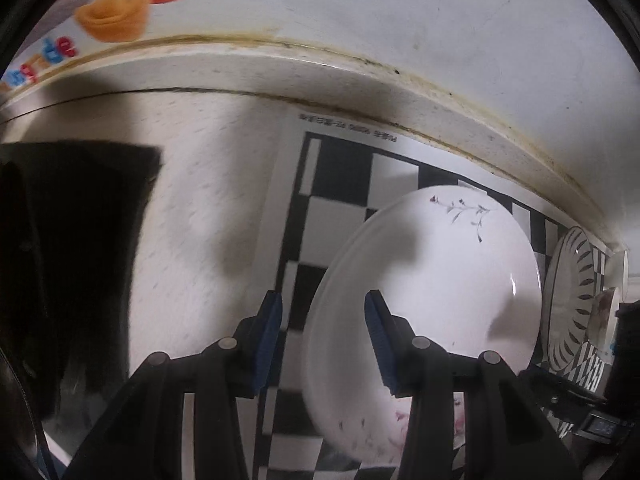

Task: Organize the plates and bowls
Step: 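Lift and carry the flower plate with both grippers toward the plain white plate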

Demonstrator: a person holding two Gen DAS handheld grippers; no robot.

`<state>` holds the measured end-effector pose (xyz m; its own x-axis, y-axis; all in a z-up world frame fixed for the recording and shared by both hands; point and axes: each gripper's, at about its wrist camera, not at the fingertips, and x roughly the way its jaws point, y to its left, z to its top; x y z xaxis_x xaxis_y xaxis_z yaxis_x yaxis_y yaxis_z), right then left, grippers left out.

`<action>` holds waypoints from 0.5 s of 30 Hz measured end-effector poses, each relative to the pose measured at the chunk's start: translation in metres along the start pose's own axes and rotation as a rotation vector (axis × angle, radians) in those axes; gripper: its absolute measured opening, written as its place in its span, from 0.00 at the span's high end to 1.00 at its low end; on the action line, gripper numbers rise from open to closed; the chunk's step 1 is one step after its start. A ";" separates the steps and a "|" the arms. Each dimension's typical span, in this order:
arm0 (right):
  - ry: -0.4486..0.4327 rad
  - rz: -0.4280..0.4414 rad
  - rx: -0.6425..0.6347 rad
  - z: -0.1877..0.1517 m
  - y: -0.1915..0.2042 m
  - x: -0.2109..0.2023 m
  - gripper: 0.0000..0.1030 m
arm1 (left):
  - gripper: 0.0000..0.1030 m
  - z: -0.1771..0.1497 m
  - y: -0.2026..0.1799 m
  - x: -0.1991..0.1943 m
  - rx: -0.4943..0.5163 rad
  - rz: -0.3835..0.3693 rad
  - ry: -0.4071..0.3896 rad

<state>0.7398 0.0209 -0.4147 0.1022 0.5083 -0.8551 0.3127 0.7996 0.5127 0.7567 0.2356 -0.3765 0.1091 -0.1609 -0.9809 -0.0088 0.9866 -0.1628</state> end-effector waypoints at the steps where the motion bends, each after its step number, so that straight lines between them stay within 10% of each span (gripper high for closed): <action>1: 0.004 0.003 0.011 0.002 -0.001 0.004 0.34 | 0.61 0.002 -0.001 0.002 0.005 -0.003 0.004; 15: 0.022 -0.049 -0.011 0.015 0.014 0.023 0.70 | 0.74 0.005 -0.004 0.018 0.066 -0.014 0.001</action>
<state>0.7603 0.0389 -0.4280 0.0666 0.4756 -0.8771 0.3064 0.8269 0.4716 0.7638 0.2287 -0.3932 0.1079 -0.1750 -0.9786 0.0581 0.9838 -0.1696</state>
